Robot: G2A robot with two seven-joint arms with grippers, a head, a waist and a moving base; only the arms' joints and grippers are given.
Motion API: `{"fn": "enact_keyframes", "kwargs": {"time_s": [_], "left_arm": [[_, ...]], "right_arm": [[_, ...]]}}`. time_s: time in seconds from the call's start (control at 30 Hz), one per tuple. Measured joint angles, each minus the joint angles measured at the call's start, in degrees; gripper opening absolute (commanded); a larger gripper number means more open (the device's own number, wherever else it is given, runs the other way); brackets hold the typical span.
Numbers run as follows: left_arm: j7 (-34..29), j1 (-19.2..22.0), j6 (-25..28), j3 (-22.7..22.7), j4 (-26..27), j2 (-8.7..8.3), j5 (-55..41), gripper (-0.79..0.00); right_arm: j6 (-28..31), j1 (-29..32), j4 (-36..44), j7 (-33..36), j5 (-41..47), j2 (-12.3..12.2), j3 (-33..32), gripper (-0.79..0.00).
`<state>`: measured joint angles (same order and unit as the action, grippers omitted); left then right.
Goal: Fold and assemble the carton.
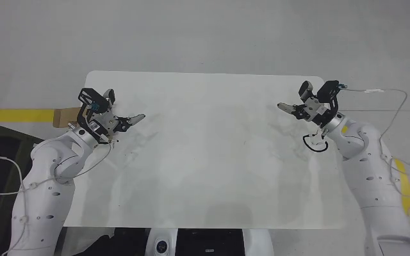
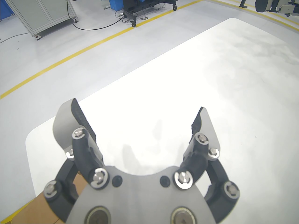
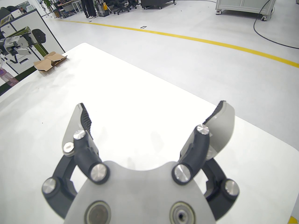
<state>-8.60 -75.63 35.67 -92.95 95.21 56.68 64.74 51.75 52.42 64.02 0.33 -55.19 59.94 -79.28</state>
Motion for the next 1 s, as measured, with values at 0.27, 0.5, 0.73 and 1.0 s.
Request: {"fn": "enact_keyframes", "kwargs": {"time_s": [0.27,0.5,0.73,1.0], "left_arm": [[-12.51,1.99,-6.87,-1.0,-3.95,0.39,-20.58,0.0],[-22.63,6.09,-13.43,-4.84,-7.57,-0.16,-31.28,0.0],[-26.65,10.64,-18.9,-7.65,-13.67,-0.75,-34.88,0.0],[-29.19,15.02,-20.66,-12.07,-20.83,-1.87,-37.64,0.0]], "right_arm": [[0.0,0.0,0.0,0.0,0.0,0.0,0.0,0.0],[0.0,0.0,0.0,0.0,0.0,0.0,0.0,0.0],[0.0,0.0,0.0,0.0,0.0,0.0,0.0,0.0],[0.0,0.0,0.0,0.0,0.0,0.0,0.0,0.0]]}}
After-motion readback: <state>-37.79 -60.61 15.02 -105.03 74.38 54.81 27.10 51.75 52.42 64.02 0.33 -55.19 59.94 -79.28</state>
